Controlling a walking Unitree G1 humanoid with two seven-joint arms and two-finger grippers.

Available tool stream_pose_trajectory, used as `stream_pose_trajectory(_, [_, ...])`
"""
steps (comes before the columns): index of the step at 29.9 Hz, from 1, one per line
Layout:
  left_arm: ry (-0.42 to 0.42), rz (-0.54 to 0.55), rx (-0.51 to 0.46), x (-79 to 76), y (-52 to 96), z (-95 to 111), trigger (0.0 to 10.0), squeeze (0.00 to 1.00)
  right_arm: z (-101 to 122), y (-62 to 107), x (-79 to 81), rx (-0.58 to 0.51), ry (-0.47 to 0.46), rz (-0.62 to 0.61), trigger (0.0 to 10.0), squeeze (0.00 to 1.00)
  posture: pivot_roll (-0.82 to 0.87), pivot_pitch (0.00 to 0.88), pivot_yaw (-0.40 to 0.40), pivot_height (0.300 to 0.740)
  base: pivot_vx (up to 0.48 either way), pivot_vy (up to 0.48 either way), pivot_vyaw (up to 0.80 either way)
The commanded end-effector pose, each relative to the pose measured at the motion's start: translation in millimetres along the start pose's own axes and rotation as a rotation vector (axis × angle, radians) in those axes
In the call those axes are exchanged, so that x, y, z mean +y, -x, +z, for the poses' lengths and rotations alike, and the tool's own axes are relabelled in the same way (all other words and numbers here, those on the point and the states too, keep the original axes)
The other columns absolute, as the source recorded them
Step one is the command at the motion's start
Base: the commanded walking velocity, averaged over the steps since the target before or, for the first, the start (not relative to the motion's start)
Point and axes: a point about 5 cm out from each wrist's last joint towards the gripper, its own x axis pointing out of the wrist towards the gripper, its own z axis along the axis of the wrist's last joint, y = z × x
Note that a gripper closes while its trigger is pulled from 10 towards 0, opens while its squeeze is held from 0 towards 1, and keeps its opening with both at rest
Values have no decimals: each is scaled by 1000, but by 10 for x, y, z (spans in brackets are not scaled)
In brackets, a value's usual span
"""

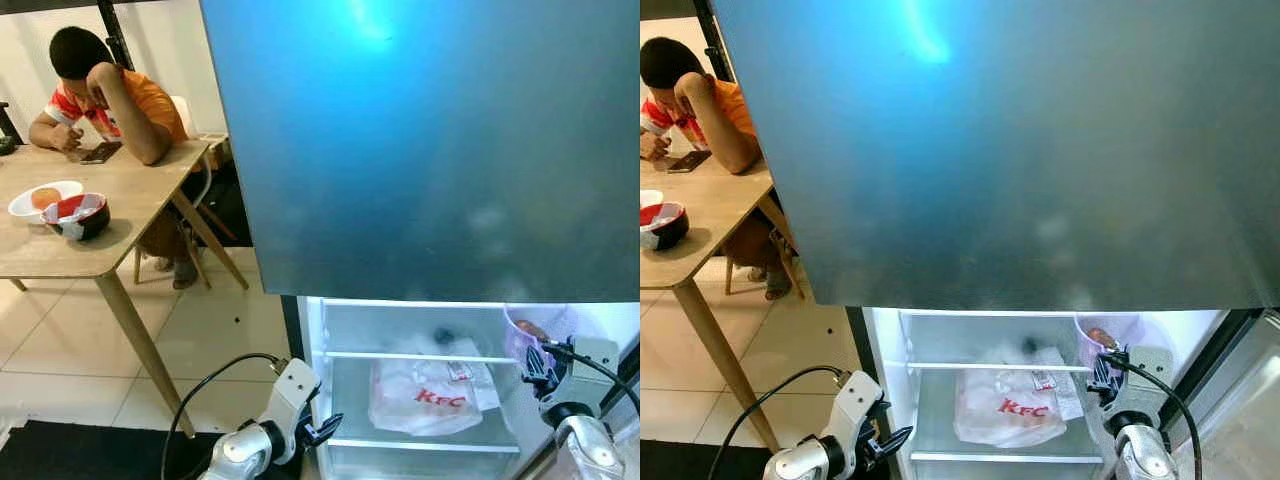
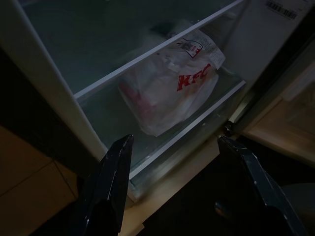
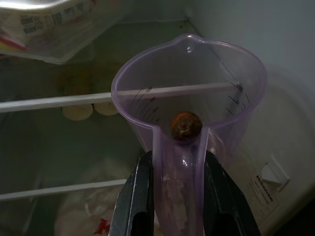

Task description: Restocking fridge

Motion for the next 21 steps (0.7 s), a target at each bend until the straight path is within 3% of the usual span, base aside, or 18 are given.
stream_pose_trajectory(1, [-13, 4, -5, 26, 16, 9, 10000, 0, 91, -15, -42, -31, 14, -14, 10000, 0, -113, 0, 20, 726, 0, 0, 0])
stream_pose_trajectory(11, [30, 137, -66, 191, 6, 141, 10000, 0, 392, -107, -139, -125, -30, -59, 10000, 0, -111, 4, 18, 677, 0, 0, 0])
stream_pose_trajectory(21, [-25, -13, -127, 76, -113, 340, 10000, 0, 602, -141, -115, -206, -66, -64, 10000, 0, -110, 8, 18, 667, 0, 0, 0])
